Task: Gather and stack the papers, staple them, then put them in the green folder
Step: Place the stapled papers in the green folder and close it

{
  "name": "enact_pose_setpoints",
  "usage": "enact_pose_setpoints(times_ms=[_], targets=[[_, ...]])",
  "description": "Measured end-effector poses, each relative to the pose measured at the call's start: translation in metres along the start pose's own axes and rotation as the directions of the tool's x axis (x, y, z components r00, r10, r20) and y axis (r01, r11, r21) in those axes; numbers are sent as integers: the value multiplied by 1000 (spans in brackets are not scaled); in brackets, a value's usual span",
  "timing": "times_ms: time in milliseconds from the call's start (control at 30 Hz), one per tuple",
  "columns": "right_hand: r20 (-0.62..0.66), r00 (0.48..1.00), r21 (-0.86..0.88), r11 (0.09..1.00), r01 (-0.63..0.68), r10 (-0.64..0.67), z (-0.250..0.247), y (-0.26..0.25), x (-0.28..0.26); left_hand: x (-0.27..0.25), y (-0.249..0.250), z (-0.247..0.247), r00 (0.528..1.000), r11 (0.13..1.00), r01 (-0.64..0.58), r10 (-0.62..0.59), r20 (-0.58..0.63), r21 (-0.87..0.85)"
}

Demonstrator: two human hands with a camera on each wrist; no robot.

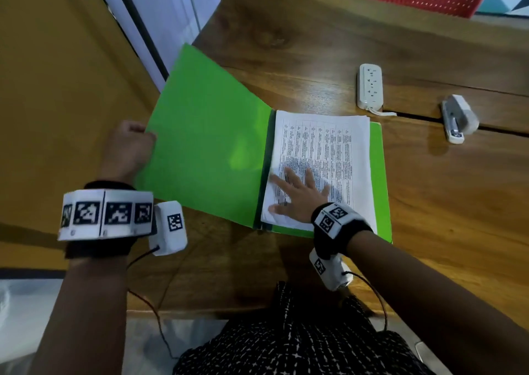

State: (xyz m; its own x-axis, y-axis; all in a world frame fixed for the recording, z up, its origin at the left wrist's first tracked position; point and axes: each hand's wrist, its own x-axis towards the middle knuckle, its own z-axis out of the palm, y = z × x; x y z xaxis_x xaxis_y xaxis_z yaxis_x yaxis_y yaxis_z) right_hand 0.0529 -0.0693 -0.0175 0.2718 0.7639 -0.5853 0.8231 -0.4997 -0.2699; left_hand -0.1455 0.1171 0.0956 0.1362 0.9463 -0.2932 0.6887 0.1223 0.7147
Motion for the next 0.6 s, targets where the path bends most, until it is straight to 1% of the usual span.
enact_pose_setpoints(times_ms=[33, 67, 100, 133, 167, 200, 233, 300, 333, 367, 400, 433, 467, 500, 533, 567, 600], targets=[[3, 1000, 34, 999, 14, -14, -4, 5, -1, -13, 10, -1, 999, 997, -49, 50, 17, -66], [-5, 1000, 71, 997, 8, -8, -7, 13, -3, -33, 24, 0, 992, 984, -96, 107, 67, -153], [-27, 999, 112, 993, -37, 40, -12, 21, -6, -48, 35, 4, 977, 964, -126, 161, 137, -234], [-69, 990, 154, 982, -113, 125, -14, 33, -7, -61, 44, 13, 960, 942, -119, 190, 206, -312], [-117, 965, 193, 959, -208, 233, -16, 46, -10, -69, 51, 24, 936, 927, -99, 210, 283, -361], [-164, 930, 239, 928, -287, 330, -18, 59, -14, -75, 58, 37, 911, 921, -86, 227, 344, -379], [-202, 900, 290, 901, -323, 387, -20, 69, -18, -79, 63, 52, 887, 924, -75, 233, 398, -374], [-233, 877, 441, 849, -291, 421, -23, 87, -26, -76, 66, 89, 845, 962, -106, 221, 487, -253], [-233, 867, 545, 798, -259, 441, -24, 93, -31, -72, 64, 107, 836, 976, -130, 202, 510, -173], [-222, 857, 652, 724, -224, 465, -25, 98, -37, -66, 61, 125, 832, 985, -150, 172, 527, -85], [-219, 845, 753, 636, -171, 488, -26, 104, -42, -58, 55, 143, 839, 990, -140, 109, 533, 17], [-203, 833, 843, 525, -119, 514, -28, 108, -47, -53, 50, 157, 850, 987, -98, 17, 526, 127], [-167, 824, 918, 389, -69, 541, -30, 112, -50, -50, 44, 170, 861, 970, -45, -83, 501, 239], [-114, 826, 970, 240, -27, 552, -31, 117, -53, -48, 39, 181, 872, 941, -16, -152, 465, 339], [-63, 836, 995, 101, 9, 545, -32, 120, -53, -48, 35, 188, 887, 909, -12, -183, 424, 417], [-16, 846, 1000, -14, 28, 533, -34, 123, -56, -52, 34, 196, 905, 877, -32, -178, 386, 480], [7, 860, 997, -69, 33, 510, -34, 127, -56, -55, 33, 203, 926, 855, -52, -152, 346, 516]])
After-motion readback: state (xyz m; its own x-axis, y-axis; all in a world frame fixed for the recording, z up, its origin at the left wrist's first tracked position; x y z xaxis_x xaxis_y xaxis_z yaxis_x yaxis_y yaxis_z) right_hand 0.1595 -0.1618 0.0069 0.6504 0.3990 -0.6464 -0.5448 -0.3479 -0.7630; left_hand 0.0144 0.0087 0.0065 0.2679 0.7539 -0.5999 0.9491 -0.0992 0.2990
